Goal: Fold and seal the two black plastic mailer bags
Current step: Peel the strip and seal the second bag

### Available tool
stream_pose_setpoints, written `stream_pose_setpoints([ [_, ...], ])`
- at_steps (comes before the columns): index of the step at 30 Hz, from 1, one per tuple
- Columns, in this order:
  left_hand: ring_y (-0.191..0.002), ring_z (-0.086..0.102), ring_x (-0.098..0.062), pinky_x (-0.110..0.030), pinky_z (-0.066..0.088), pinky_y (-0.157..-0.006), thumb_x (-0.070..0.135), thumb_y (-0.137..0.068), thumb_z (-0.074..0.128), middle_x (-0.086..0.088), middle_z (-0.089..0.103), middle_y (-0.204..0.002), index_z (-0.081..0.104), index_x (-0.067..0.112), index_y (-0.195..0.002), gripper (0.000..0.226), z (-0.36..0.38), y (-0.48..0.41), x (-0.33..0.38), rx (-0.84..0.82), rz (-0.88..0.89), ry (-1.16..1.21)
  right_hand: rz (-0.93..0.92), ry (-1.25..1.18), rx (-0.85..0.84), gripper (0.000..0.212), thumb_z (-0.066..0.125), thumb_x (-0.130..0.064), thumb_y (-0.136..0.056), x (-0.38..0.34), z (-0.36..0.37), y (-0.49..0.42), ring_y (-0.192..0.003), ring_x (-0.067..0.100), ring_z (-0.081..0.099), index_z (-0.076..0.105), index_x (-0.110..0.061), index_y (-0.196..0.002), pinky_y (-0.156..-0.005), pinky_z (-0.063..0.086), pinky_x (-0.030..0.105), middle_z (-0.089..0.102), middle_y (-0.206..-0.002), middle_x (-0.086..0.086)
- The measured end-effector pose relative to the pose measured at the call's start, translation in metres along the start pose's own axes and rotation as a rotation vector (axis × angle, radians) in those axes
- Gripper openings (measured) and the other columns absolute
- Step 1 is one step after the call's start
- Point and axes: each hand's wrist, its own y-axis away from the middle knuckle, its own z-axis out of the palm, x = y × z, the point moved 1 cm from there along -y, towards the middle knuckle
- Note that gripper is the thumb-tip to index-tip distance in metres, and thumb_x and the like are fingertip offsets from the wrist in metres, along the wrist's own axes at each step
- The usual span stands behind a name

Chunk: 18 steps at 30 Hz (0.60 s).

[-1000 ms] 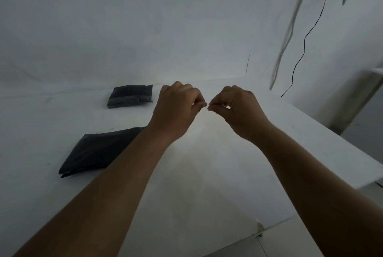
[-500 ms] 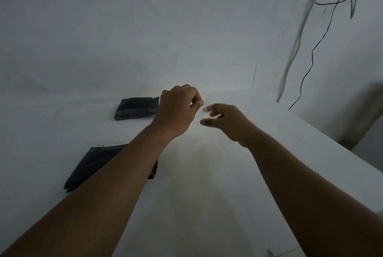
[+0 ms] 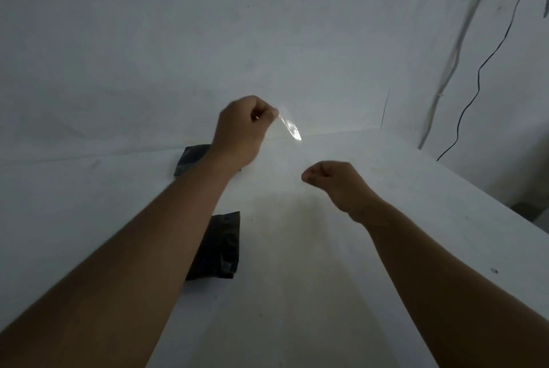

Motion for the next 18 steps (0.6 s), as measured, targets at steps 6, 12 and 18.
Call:
stream_pose_setpoints([
  [6, -0.08, 0.057, -0.008, -0.022, 0.046, -0.07, 0.028, -0.094, 0.064, 0.003, 0.069, -0.093, 0.07, 0.019, -0.094, 0.011, -0.059, -0.008, -0.02, -0.001, -0.153, 0.246, -0.161, 0.106, -0.084, 0.007, 0.069, -0.015, -0.089, -0.037, -0.007, 0.004, -0.063, 0.014, 0.057, 0.074, -0.018, -0.085, -0.062, 0.045, 0.029, 0.074, -0.075, 0.001],
  [12, -0.079, 0.05, -0.01, -0.027, 0.043, -0.069, 0.031, -0.097, 0.06, 0.003, 0.063, -0.092, 0.069, 0.022, -0.094, 0.012, -0.111, 0.021, -0.05, 0.007, -0.254, 0.259, -0.258, 0.182, -0.07, 0.007, 0.072, -0.015, -0.087, -0.063, -0.003, 0.027, -0.079, 0.025, 0.069, 0.074, -0.02, -0.082, -0.079, 0.056, 0.045, 0.073, -0.073, 0.0],
  [18, -0.068, 0.058, -0.016, -0.029, 0.043, -0.058, 0.051, -0.098, 0.051, 0.001, 0.066, -0.074, 0.068, 0.016, -0.09, 0.039, -0.136, 0.084, -0.043, -0.167, -0.521, 0.441, -0.366, 0.45, -0.146, 0.006, 0.073, -0.021, -0.087, -0.113, -0.006, 0.052, -0.055, 0.002, 0.056, 0.074, -0.026, -0.088, -0.055, 0.044, 0.015, 0.068, -0.066, -0.002],
])
